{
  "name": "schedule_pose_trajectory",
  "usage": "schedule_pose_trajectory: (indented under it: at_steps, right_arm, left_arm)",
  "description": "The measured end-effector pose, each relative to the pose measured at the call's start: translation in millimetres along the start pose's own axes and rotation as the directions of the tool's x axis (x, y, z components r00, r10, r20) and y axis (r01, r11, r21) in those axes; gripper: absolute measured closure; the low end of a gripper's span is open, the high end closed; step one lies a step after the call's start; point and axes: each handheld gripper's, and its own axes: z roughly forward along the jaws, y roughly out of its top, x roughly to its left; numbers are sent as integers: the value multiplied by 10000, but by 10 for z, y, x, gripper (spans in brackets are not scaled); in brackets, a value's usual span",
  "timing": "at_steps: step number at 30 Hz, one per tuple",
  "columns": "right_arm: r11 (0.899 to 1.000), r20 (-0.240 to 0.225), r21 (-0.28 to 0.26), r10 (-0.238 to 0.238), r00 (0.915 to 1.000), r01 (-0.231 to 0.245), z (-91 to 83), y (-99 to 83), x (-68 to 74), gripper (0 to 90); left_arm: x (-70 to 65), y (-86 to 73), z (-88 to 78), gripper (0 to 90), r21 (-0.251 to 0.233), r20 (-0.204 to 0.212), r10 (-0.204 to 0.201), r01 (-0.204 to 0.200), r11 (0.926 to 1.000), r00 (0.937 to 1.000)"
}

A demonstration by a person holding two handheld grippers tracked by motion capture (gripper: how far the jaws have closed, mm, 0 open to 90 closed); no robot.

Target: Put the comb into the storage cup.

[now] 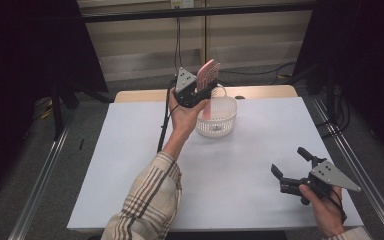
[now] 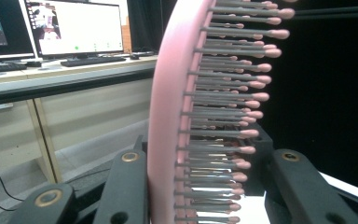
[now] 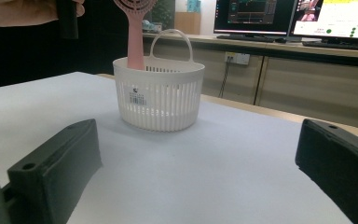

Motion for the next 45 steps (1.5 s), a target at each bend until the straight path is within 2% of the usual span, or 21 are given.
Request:
schedule_pose_trajectory:
  at_steps: [8,10,21,26,27,30,32,35,38,45]
  right_arm:
    - [10000,24,-7,-20,10000,20,-7,2,-5,0]
    - [10000,12,-17,-27,10000,27,-8,4,-3,0]
    - [10000,-34,64,-28,10000,29,0,-6,2,0]
    - [10000,-51,62,-36,10000,36,0,-6,3,0]
    - [10000,-58,73,-15,10000,15,0,-7,3,0]
    - [9999,-64,93,-45,10000,45,1,-8,3,0]
    - [9999,-63,97,-47,10000,48,2,-9,2,0]
    - [9999,-61,101,-38,10000,39,2,-9,2,0]
    - [9999,-60,93,-41,10000,41,2,-9,3,0]
    - [9999,-57,106,-35,10000,35,3,-13,3,0]
  left_arm:
    - [-19,-91,38,629,97,120,-185,184,9998,9998]
    - [-17,-125,43,629,113,123,-395,393,9992,9991]
    - [17,-293,52,629,364,28,-428,427,9984,9991]
    - [25,-350,60,629,345,46,-717,715,9968,9974]
    - [24,-362,64,629,380,-14,-606,606,9974,9982]
    - [21,-392,73,629,385,5,-670,670,9970,9978]
    - [11,-409,81,629,504,-3,-503,502,9975,9987]
    - [-1,-433,95,629,579,34,-456,453,9973,9990]
    - [-13,-450,111,629,545,64,-565,561,9969,9984]
    - [-33,-500,153,628,643,131,-475,466,9968,9988]
